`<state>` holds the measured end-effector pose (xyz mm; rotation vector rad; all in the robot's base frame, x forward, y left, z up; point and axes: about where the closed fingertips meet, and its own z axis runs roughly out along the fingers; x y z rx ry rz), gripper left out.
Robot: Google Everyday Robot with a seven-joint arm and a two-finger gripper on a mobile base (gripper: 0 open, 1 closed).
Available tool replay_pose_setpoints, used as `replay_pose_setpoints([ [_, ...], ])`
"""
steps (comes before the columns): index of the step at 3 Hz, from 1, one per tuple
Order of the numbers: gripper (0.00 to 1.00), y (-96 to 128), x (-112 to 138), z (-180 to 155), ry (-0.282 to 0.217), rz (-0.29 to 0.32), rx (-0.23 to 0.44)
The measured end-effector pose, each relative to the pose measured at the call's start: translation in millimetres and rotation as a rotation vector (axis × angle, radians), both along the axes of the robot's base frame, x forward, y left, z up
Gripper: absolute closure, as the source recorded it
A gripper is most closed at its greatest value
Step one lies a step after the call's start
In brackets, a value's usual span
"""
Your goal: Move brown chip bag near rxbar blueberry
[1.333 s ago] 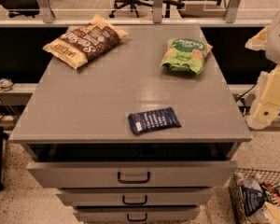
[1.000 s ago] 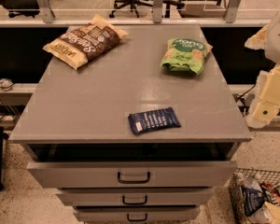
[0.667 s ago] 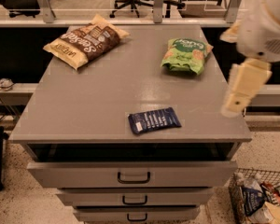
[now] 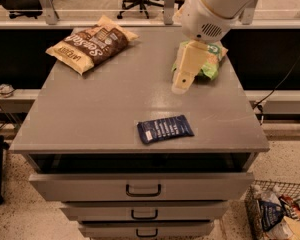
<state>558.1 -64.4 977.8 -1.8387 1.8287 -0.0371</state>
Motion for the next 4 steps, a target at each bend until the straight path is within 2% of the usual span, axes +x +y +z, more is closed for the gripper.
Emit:
replay_pose_setpoints([
  [1,0.0,0.4,0.1,0.0,-0.001,0.001,0.002],
  [2,0.0,25.6,25.8,-12.0,-0.016,0.005,0.066],
  [3,0.0,87.9,92.8,-29.3,-0.055,0.014,0.196],
  [4,0.0,141.3,148.4,-37.1,-0.073,0.018,0.319],
])
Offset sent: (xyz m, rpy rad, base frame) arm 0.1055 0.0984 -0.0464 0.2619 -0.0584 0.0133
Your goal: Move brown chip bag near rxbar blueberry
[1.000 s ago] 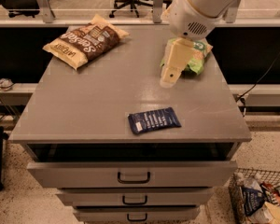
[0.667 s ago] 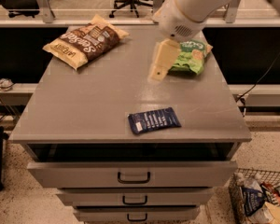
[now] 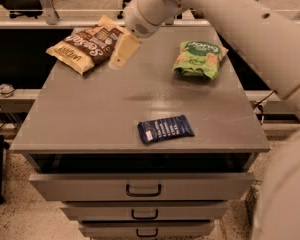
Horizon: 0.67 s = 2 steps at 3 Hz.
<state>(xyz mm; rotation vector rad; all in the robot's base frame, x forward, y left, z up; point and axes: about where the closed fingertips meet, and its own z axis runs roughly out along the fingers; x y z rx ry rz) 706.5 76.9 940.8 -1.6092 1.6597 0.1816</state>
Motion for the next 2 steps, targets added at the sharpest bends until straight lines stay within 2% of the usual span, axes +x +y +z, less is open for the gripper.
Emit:
replay_pose_setpoints([
  [1,0.0,45.9,37.8,0.4,-0.002,0.001,0.118],
  [2,0.0,81.5,62.2,-2.2,0.018,-0.008,0.198],
])
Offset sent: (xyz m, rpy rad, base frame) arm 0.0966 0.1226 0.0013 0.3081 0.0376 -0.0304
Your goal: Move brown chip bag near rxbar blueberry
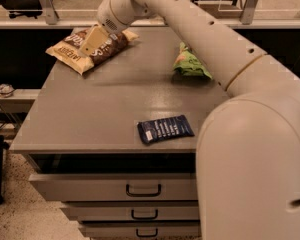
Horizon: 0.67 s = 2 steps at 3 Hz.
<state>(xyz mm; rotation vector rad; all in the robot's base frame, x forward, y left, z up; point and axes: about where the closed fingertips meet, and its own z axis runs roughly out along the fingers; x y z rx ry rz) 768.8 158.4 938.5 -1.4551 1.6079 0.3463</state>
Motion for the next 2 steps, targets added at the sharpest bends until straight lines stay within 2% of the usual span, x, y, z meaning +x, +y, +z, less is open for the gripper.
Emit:
replay_pose_setpoints([
  [2,0.0,50.2,27.9,-22.6,0.086,-0.075,0.08],
])
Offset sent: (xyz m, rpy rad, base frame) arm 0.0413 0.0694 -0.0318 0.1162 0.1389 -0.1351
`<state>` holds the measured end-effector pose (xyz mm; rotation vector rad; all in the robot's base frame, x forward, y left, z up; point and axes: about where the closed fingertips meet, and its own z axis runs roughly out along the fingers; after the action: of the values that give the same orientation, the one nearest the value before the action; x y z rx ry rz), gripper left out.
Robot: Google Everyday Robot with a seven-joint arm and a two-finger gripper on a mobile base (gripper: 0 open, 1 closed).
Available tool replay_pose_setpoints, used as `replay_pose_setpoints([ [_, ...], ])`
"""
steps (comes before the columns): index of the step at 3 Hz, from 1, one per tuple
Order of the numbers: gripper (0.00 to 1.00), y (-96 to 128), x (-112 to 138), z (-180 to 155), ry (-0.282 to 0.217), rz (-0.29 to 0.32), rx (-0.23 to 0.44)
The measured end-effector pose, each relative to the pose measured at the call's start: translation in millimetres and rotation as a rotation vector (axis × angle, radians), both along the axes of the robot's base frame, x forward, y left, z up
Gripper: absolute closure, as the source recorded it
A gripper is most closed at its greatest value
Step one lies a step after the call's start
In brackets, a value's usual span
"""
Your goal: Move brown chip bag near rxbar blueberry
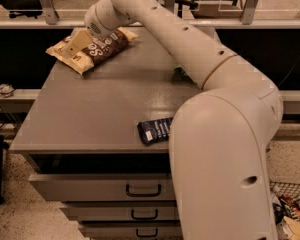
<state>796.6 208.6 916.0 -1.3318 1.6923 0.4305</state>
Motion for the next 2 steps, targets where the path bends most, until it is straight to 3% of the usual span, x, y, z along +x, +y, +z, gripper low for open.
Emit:
replay_pose_setpoints([
  [1,0.0,5.0,6.7,-23.7,0.057,-0.051,-0.017],
  [2,0.16,5.0,9.3,-41.4,0.092,-0.082,-0.038],
])
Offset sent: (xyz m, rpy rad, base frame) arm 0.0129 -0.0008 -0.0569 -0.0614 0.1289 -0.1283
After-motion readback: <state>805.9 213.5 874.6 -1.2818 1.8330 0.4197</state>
